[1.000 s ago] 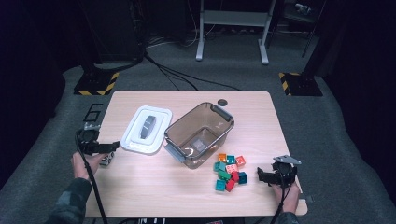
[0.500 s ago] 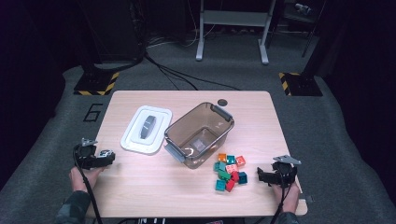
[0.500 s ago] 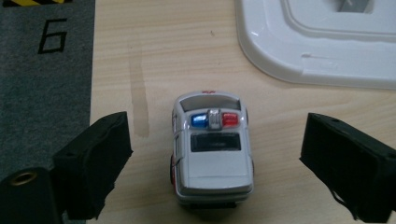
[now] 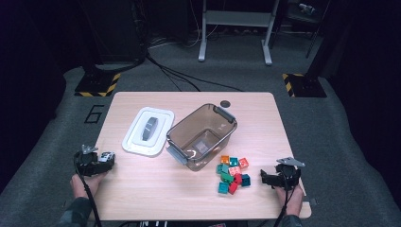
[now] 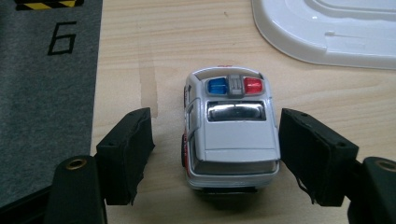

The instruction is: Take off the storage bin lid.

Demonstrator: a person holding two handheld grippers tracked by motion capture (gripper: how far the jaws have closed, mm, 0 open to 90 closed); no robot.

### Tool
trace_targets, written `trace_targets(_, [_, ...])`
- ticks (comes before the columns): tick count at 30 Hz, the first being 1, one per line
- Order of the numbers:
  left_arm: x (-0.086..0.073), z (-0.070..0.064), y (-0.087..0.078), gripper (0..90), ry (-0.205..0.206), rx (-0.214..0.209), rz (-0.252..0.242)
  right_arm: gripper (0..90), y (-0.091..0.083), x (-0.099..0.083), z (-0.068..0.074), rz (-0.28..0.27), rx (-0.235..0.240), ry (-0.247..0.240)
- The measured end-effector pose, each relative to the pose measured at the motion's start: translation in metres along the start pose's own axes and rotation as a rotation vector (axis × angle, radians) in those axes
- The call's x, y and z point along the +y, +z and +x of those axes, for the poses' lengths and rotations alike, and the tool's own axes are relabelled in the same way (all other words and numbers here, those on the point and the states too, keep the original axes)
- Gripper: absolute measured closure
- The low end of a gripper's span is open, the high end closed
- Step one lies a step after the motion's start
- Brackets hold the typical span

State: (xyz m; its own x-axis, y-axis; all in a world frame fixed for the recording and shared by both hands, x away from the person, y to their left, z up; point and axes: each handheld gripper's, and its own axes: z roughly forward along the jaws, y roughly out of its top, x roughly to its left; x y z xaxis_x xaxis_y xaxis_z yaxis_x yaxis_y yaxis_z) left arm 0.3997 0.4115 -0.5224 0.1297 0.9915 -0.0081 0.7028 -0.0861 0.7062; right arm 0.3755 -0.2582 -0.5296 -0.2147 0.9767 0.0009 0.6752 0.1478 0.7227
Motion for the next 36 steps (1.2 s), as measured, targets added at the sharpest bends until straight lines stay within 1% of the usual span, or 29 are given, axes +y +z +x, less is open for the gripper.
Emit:
trace_targets(1, [-0.001, 0.000, 0.000, 28.7, -0.003, 0.003, -0.009, 1.3, 0.000, 0.000, 0.000, 0.000, 0.000, 0.000])
trace_targets(4, [-0.002, 0.000, -0.002, 32.3, -0.005, -0.001, -0.011, 1.3, 0.000, 0.000, 0.000, 0.000, 0.000, 0.000])
trace_targets(6, [-0.003, -0.002, -0.002, 38.1, -0.003, -0.006, -0.022, 1.3, 0.000, 0.000, 0.000, 0.000, 0.000, 0.001])
trace_targets(7, [-0.003, -0.003, -0.004, 41.8, 0.008, -0.013, -0.019, 1.3, 0.000, 0.000, 0.000, 0.000, 0.000, 0.000])
trace_targets(8, [-0.003, -0.005, -0.003, 47.3, 0.007, -0.006, -0.028, 1.3, 0.000, 0.000, 0.000, 0.000, 0.000, 0.000])
trace_targets(10, [-0.004, -0.005, -0.003, 47.6, -0.002, -0.005, -0.031, 1.3, 0.000, 0.000, 0.000, 0.000, 0.000, 0.000])
trace_targets(11, [-0.003, -0.005, -0.004, 47.7, -0.003, -0.005, -0.024, 1.3, 0.000, 0.000, 0.000, 0.000, 0.000, 0.000])
trace_targets(14, [-0.003, -0.006, -0.004, 47.9, -0.007, 0.001, -0.026, 1.4, 0.000, 0.000, 0.000, 0.000, 0.000, 0.000])
trace_targets(17, [-0.003, -0.006, -0.005, 48.0, 0.000, 0.002, -0.024, 1.4, 0.000, 0.000, 0.000, 0.000, 0.001, 0.000])
trace_targets(18, [-0.004, -0.006, -0.005, 48.0, -0.001, 0.006, -0.039, 1.4, 0.000, 0.000, 0.000, 0.000, 0.001, 0.001])
trace_targets(20, [-0.002, -0.007, -0.007, 48.0, -0.005, 0.008, -0.050, 1.4, 0.000, 0.000, 0.000, 0.000, 0.001, 0.000])
trace_targets(21, [-0.001, -0.007, -0.009, 48.1, -0.003, 0.007, -0.049, 1.4, 0.000, 0.000, 0.000, 0.000, 0.001, 0.001])
trace_targets(22, [0.001, -0.007, -0.010, 48.1, -0.002, 0.004, -0.061, 1.4, 0.000, 0.000, 0.000, 0.000, 0.001, 0.001])
trace_targets(24, [0.005, -0.007, -0.013, 48.1, 0.005, -0.002, -0.056, 1.4, 0.000, 0.000, 0.000, 0.000, 0.001, 0.000])
trace_targets(25, [0.008, -0.008, -0.013, 48.1, 0.010, -0.001, -0.064, 1.4, 0.000, 0.000, 0.000, 0.000, 0.001, 0.000])
trace_targets(26, [0.010, -0.008, -0.014, 48.1, 0.020, -0.005, -0.057, 1.4, 0.000, 0.000, 0.000, 0.000, 0.001, 0.000])
trace_targets(27, [0.013, -0.009, -0.015, 48.2, 0.018, -0.003, -0.075, 1.4, 0.000, 0.000, 0.000, 0.000, 0.001, 0.000])
trace_targets(30, [0.020, -0.009, -0.018, 48.2, 0.023, -0.009, -0.079, 1.4, 0.000, 0.000, 0.000, 0.000, 0.001, 0.001])
trace_targets(31, [0.024, -0.010, -0.019, 48.2, 0.026, -0.006, -0.090, 1.4, 0.000, 0.000, 0.000, 0.000, 0.001, 0.001])
trace_targets(32, [0.027, -0.010, -0.020, 48.2, 0.030, -0.004, -0.088, 1.4, 0.000, 0.000, 0.000, 0.000, 0.000, 0.000])
trace_targets(33, [0.027, -0.010, -0.020, 48.2, 0.030, -0.004, -0.088, 1.4, 0.000, 0.000, 0.000, 0.000, 0.000, 0.000])
trace_targets(34, [0.032, -0.010, -0.022, 48.2, 0.031, -0.002, -0.101, 1.4, 0.000, 0.000, 0.000, 0.000, 0.000, 0.000])
trace_targets(36, [0.037, -0.011, -0.025, 48.2, 0.033, -0.006, -0.105, 1.4, 0.000, 0.000, 0.000, 0.000, 0.000, 0.000])
